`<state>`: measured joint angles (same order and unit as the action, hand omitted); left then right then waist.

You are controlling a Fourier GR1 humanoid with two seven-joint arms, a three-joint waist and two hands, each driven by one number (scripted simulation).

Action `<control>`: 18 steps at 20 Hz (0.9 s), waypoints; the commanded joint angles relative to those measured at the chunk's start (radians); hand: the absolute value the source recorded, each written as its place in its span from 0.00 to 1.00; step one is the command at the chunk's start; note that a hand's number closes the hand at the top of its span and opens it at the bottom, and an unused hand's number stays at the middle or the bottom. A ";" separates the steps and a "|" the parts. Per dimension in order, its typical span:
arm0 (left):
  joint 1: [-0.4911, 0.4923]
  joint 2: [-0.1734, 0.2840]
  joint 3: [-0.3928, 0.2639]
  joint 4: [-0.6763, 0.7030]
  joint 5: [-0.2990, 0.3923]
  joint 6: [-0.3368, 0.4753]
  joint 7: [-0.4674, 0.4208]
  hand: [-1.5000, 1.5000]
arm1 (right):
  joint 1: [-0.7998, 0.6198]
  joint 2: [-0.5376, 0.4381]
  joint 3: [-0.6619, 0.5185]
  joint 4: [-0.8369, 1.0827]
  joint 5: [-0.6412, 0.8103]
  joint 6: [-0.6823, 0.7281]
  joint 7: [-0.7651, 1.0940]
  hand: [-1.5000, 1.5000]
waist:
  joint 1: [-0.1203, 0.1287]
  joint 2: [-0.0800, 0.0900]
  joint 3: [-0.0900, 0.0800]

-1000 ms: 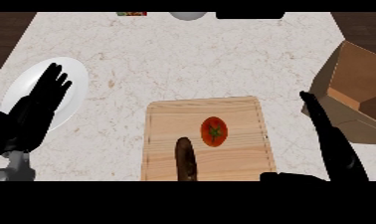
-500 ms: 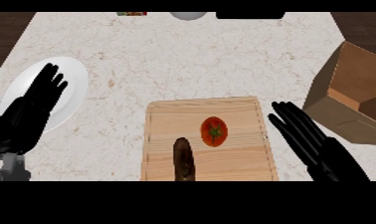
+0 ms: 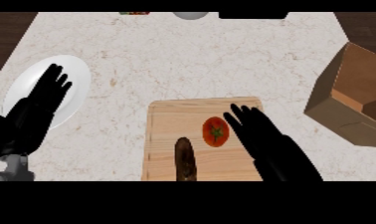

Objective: Pick the tomato from the cutting board and place it in the cardboard box

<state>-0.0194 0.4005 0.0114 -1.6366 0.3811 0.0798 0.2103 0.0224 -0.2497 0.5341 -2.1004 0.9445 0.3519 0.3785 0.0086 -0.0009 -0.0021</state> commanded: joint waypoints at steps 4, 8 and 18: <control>0.083 -0.037 0.021 -0.039 -0.033 -0.027 -0.033 0.50 | -0.078 0.080 -0.042 0.023 -0.022 0.172 0.132 0.00 | -0.004 0.000 0.002; -0.016 -0.031 0.059 -0.046 -0.020 -0.021 0.084 0.50 | -0.074 0.136 0.032 0.119 0.056 0.125 0.147 0.00 | -0.007 0.000 0.002; 0.007 -0.093 0.085 0.029 -0.090 -0.098 0.002 0.50 | -0.041 0.143 0.059 0.191 0.120 0.020 0.031 0.00 | -0.007 0.000 0.002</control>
<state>-0.0263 0.3187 0.0839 -1.6148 0.3069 0.0064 0.2241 -0.0238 -0.1365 0.5450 -1.9673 1.0123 0.4391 0.4353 0.0002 -0.0004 0.0000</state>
